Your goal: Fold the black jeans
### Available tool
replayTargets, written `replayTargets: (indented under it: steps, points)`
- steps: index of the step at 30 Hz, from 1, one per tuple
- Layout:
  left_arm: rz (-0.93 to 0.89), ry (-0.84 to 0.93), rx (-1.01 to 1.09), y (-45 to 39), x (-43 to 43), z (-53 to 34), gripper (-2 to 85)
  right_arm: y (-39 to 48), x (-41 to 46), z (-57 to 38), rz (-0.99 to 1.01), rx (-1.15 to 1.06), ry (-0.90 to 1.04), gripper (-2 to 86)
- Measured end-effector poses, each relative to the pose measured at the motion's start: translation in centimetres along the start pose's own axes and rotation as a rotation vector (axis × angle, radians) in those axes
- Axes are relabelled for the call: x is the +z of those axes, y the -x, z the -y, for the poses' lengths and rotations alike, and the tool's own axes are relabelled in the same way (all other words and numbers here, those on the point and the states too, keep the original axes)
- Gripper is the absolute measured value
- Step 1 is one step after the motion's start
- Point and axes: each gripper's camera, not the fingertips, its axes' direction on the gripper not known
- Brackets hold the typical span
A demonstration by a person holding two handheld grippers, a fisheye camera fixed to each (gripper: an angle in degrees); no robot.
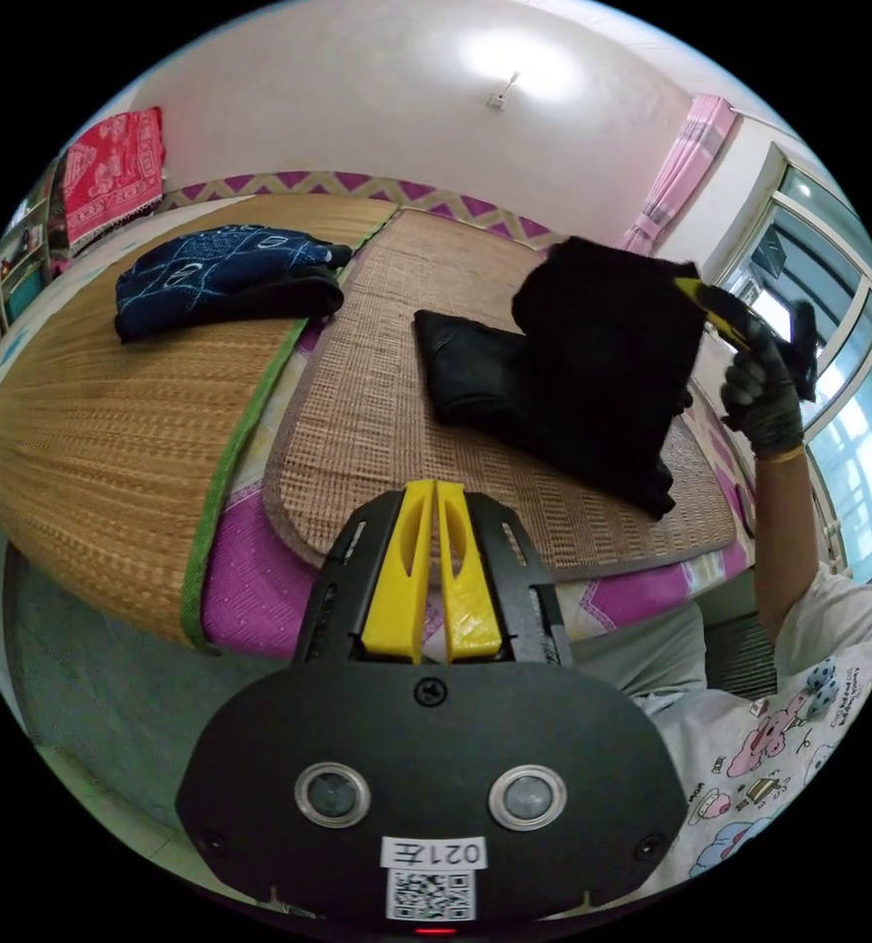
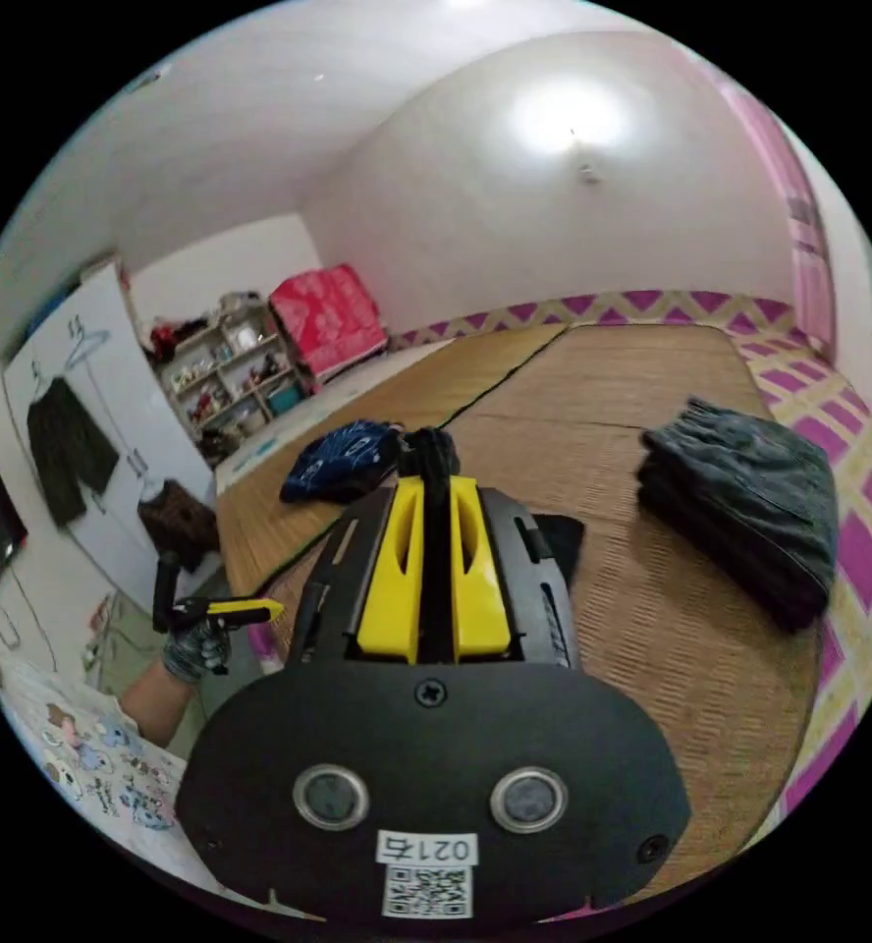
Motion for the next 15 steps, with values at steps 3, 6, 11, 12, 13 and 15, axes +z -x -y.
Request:
replayTargets:
  steps: [3,6,11,12,13,15]
  points:
    - [-0.019,0.014,0.043,-1.0,2.0,1.6,-1.0,-7.9,-11.2,-0.4,-0.085,0.180,-0.100,4.3]
    - [-0.033,0.025,0.078,-2.1,4.1,3.3,-1.0,-14.8,-20.1,-3.1,-0.254,0.366,-0.167,4.3]
    - [-0.022,0.050,0.100,-3.4,7.2,5.5,-1.0,-27.6,-22.9,-11.0,-0.235,0.765,-0.037,3.9]
    - [-0.026,0.056,0.096,-3.4,7.9,5.8,-1.0,-28.6,-22.5,-11.7,-0.201,0.804,-0.017,3.8]
    - [-0.021,0.068,0.090,-3.4,8.6,6.0,-1.0,-29.4,-22.6,-12.8,-0.161,0.861,-0.038,3.6]
    - [-0.022,0.092,0.085,-3.2,9.4,6.3,-1.0,-29.0,-23.5,-12.2,-0.102,0.862,-0.084,3.5]
